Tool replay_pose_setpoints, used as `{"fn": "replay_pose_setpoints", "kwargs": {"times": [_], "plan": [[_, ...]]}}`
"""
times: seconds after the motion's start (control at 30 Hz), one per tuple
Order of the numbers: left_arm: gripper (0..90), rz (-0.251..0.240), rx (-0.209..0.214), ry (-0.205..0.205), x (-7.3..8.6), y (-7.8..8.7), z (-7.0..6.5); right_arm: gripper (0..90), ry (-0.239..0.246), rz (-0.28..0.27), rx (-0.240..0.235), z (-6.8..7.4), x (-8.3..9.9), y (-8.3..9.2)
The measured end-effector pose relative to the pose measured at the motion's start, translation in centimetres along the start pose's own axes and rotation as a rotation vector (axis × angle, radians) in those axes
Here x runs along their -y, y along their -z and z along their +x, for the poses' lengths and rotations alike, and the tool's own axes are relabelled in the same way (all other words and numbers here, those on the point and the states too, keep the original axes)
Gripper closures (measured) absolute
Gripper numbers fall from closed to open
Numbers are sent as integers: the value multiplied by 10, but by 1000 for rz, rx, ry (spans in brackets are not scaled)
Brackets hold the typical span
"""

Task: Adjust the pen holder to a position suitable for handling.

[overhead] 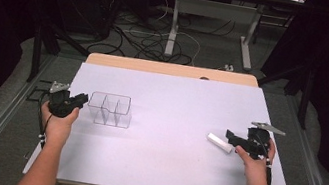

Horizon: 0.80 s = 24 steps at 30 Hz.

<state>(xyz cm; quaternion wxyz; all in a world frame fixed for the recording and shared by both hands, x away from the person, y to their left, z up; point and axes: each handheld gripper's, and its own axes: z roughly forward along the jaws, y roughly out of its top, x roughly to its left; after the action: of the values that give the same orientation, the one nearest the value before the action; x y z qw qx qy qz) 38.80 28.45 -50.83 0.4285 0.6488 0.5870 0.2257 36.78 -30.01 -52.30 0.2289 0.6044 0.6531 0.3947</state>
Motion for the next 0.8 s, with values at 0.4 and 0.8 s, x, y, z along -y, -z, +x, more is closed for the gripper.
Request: {"fn": "replay_pose_setpoints", "kwargs": {"times": [0.4,0.8], "plan": [[900,69,31,-24,7,-9,-1,114,-3,1,2,-2,0,0],[900,92,54,-43,9,-15,-4,115,-4,1,1,-1,0,0]]}}
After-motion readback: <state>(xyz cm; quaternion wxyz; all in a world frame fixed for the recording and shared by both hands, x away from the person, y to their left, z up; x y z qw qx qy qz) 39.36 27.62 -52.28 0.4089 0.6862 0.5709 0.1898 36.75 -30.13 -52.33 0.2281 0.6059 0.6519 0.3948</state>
